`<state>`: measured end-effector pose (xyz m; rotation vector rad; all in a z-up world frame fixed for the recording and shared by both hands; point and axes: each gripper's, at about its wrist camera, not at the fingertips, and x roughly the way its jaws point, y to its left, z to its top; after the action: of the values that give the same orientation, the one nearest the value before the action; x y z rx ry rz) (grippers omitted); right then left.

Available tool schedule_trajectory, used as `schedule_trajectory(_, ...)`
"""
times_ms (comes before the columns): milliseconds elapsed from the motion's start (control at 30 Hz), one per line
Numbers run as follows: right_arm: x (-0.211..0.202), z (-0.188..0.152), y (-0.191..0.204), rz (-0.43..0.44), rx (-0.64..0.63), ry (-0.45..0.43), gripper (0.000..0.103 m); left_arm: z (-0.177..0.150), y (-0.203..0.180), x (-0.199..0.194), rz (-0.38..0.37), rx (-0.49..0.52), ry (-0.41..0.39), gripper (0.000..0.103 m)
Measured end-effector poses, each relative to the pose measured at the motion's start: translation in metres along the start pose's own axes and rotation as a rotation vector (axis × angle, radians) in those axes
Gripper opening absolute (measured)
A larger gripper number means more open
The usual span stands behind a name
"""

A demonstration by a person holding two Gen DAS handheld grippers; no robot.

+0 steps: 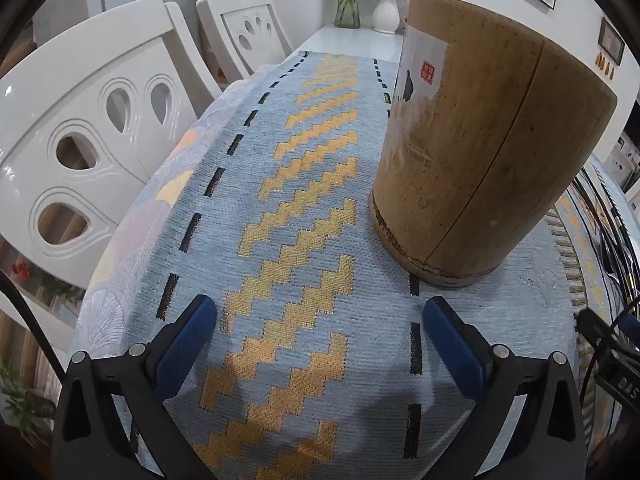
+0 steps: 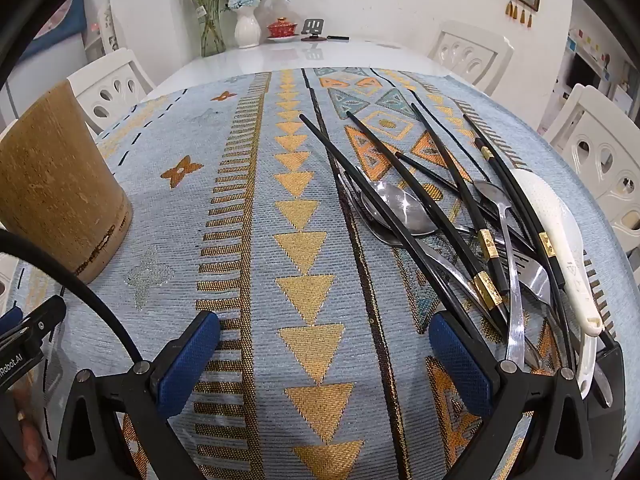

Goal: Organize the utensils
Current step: 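Grasp the wooden cup with the left tool while the right tool approaches the utensil pile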

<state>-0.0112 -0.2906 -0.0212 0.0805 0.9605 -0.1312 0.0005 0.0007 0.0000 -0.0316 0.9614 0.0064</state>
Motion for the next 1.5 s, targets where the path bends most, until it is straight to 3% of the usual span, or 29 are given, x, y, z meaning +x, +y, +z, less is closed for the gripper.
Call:
schedule_trajectory(133, 0.002, 0.001, 0.004, 0.036, -0.055, 0.118, 0.103, 0.003, 0.002, 0.001, 0.002, 0.000, 0.025, 0.103)
schedule_trajectory(233, -0.005, -0.002, -0.011, 0.053, 0.025, 0.147, 0.103, 0.005, 0.005, 0.001, 0.002, 0.004, 0.051, 0.103)
schedule_trajectory(333, -0.015, -0.006, -0.001, 0.008, 0.010, 0.177, 0.103, 0.004, 0.004, 0.001, -0.012, 0.017, 0.066, 0.103)
schedule_trajectory(633, -0.040, -0.029, 0.000, 0.061, -0.075, 0.256, 0.103, -0.023, -0.005, -0.028, -0.054, -0.018, 0.078, 0.103)
schedule_trajectory(833, -0.095, -0.032, -0.022, 0.123, -0.153, 0.184, 0.103, -0.017, -0.030, -0.065, 0.004, -0.059, 0.048, 0.103)
schedule_trajectory(967, -0.129, -0.036, -0.028, 0.111, -0.256, 0.115, 0.103, -0.017, -0.050, -0.094, 0.036, -0.083, -0.001, 0.103)
schedule_trajectory(1133, -0.154, -0.015, -0.035, 0.123, -0.286, 0.059, 0.103, -0.005, -0.068, -0.116, 0.057, -0.088, -0.054, 0.103)
schedule_trajectory(1267, -0.153, 0.004, -0.040, 0.106, -0.273, 0.027, 0.103, -0.001, -0.072, -0.125, 0.037, -0.071, -0.091, 0.103)
schedule_trajectory(1367, -0.158, 0.013, -0.051, 0.126, -0.223, 0.010, 0.103, 0.007, -0.067, -0.123, -0.021, -0.065, -0.111, 0.103)
schedule_trajectory(1500, -0.155, 0.017, -0.061, 0.090, -0.200, -0.013, 0.103, 0.018, -0.062, -0.109, -0.060, -0.070, -0.091, 0.103)
